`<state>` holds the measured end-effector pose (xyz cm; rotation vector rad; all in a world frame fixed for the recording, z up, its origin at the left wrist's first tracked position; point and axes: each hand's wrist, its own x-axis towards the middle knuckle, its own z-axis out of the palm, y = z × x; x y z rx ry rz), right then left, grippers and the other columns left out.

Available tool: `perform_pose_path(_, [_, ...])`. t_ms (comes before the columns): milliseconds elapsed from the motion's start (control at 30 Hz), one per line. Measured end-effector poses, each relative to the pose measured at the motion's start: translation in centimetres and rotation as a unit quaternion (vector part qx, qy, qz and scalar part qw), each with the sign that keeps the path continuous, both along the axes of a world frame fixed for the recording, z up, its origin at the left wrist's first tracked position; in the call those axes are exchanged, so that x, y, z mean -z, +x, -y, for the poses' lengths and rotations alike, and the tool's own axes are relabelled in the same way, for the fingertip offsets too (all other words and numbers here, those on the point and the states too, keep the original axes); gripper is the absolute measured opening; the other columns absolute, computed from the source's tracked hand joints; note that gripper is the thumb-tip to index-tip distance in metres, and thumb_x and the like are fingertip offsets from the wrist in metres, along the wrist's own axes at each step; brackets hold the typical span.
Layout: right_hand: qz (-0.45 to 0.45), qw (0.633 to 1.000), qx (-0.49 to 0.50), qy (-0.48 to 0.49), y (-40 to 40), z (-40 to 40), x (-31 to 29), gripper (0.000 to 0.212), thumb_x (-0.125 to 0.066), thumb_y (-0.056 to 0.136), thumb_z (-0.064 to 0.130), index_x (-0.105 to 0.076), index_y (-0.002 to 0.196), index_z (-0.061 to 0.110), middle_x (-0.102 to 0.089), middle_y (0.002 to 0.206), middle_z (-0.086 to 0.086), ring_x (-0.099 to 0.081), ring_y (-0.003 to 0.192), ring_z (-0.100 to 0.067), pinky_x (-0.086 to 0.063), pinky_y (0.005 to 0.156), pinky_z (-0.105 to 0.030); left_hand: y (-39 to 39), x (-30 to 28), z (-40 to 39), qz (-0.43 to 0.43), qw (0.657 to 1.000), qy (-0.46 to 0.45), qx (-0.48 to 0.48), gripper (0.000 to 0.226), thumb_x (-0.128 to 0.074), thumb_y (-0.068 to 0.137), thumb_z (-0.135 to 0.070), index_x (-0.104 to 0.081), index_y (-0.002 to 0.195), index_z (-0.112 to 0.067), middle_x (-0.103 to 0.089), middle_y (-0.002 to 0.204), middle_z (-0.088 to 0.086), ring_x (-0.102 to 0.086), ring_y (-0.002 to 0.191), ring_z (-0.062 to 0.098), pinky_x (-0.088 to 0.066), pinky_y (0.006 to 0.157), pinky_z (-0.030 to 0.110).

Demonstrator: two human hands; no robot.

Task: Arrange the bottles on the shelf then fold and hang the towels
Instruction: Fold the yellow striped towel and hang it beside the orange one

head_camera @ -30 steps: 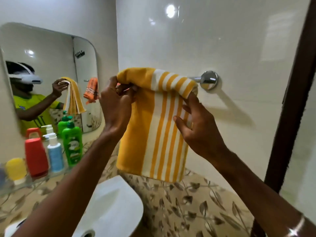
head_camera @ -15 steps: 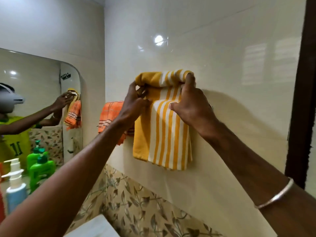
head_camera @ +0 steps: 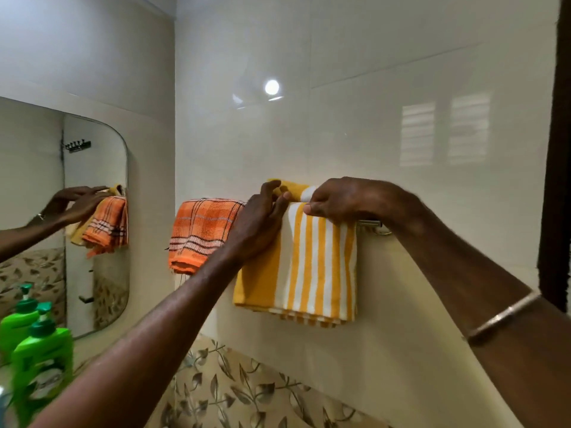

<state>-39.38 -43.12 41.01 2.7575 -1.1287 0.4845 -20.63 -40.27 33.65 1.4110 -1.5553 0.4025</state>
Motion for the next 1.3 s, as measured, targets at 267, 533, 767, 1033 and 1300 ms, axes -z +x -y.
perform_pose_path(267, [0.09, 0.964, -0.002, 0.251, 0.9, 1.6, -0.1, 0.063, -0.055, 0.09, 0.065, -0.054, 0.139, 0.024, -0.059, 0.132, -0.004, -0.061, 0.117, -0.028, -0.049, 0.106, -0.044, -1.6, 8.5, 0.6, -0.257, 0.948, -0.151, 0.107, 0.093, -0.062, 0.082, -0.061, -0.015, 0.156, -0.028, -0.023, 0.162, -0.003, -0.025, 0.148, 0.015, -0.027, 0.121, 0.041])
perform_pose_path(533, [0.125, 0.991, 0.053, 0.002, 1.1, 0.4, 2.1, 0.076, -0.03, 0.093, 0.077, -0.063, 0.131, 0.02, -0.065, 0.133, -0.006, -0.061, 0.116, -0.027, -0.045, 0.102, -0.044, -0.1, 9.1, 0.3, -0.405, 0.886, -0.058, 0.218, 0.098, -0.075, 0.068, -0.062, -0.033, 0.15, -0.029, -0.056, 0.137, -0.006, -0.062, 0.115, 0.011, -0.056, 0.091, 0.031])
perform_pose_path(767, [0.349, 0.832, 0.079, -0.424, 1.5, -1.6, 10.7, 0.049, -0.068, 0.085, 0.051, -0.057, 0.124, 0.024, -0.058, 0.125, -0.007, -0.056, 0.118, -0.031, -0.034, 0.1, -0.048, 0.6, 8.5, -1.1, -0.412, 0.886, 0.029, 0.21, 0.046, -0.074, 0.078, -0.054, -0.07, 0.111, -0.022, -0.078, 0.098, -0.005, -0.075, 0.086, 0.009, -0.058, 0.07, 0.025])
perform_pose_path(1033, [0.675, 0.733, -0.013, 0.077, 2.7, -1.4, 15.2, 0.095, -0.095, 0.061, 0.036, -0.033, 0.132, 0.026, -0.049, 0.125, 0.006, -0.055, 0.115, -0.016, -0.05, 0.093, -0.034, 0.6, 10.5, -1.6, -0.452, 0.859, 0.055, 0.236, 0.043, -0.076, 0.077, -0.048, -0.069, 0.111, -0.024, -0.078, 0.102, -0.003, -0.075, 0.09, 0.009, -0.06, 0.077, 0.03])
perform_pose_path(1300, [0.562, 0.791, -0.048, 0.237, 0.7, 0.2, 15.8, 0.055, -0.093, 0.066, 0.034, -0.07, 0.113, 0.02, -0.076, 0.107, 0.004, -0.072, 0.1, -0.014, -0.058, 0.09, -0.035, 0.8, 11.7, -2.1, -0.458, 0.855, 0.028, 0.241, 0.036, -0.074, 0.08, -0.039, -0.067, 0.108, -0.017, -0.079, 0.09, 0.003, -0.077, 0.081, 0.022, -0.06, 0.059, 0.036])
